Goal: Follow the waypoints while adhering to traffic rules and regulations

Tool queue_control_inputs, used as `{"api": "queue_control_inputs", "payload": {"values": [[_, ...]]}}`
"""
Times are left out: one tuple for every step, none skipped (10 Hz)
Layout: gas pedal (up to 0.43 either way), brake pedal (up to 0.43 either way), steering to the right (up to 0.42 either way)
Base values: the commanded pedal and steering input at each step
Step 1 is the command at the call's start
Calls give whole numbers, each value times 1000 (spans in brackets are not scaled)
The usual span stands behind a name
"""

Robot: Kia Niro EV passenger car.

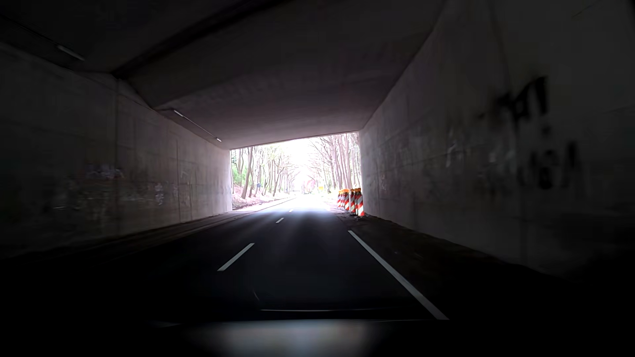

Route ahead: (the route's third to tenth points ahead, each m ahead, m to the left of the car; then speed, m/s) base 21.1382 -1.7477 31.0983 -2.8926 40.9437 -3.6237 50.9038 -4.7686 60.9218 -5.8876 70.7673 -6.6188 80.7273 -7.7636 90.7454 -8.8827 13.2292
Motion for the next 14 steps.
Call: {"api": "queue_control_inputs", "payload": {"values": [[67,0,-6],[59,0,-8],[59,0,-9],[59,0,-9],[59,0,-9],[59,0,-8],[59,0,-7],[59,0,-7],[59,0,-6],[59,0,-6],[59,0,-6],[59,0,-5],[59,0,-5],[59,0,-5]]}}
